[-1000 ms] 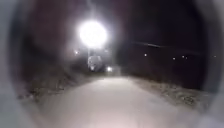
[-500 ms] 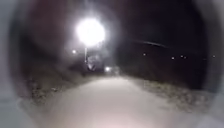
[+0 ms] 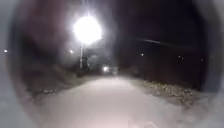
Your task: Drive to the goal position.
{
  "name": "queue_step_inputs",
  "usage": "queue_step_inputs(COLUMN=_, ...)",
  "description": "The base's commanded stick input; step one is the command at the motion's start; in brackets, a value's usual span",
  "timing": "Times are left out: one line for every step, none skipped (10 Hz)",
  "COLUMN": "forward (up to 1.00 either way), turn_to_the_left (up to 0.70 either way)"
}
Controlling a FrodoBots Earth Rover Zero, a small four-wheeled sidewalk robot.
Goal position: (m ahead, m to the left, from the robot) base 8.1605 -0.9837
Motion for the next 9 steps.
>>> queue_step_inputs(forward=1.00, turn_to_the_left=0.21)
queue_step_inputs(forward=1.00, turn_to_the_left=0.32)
queue_step_inputs(forward=0.99, turn_to_the_left=0.37)
queue_step_inputs(forward=0.68, turn_to_the_left=0.25)
queue_step_inputs(forward=0.36, turn_to_the_left=0.13)
queue_step_inputs(forward=0.05, turn_to_the_left=0.02)
queue_step_inputs(forward=0.00, turn_to_the_left=0.10)
queue_step_inputs(forward=0.00, turn_to_the_left=0.38)
queue_step_inputs(forward=0.00, turn_to_the_left=0.66)
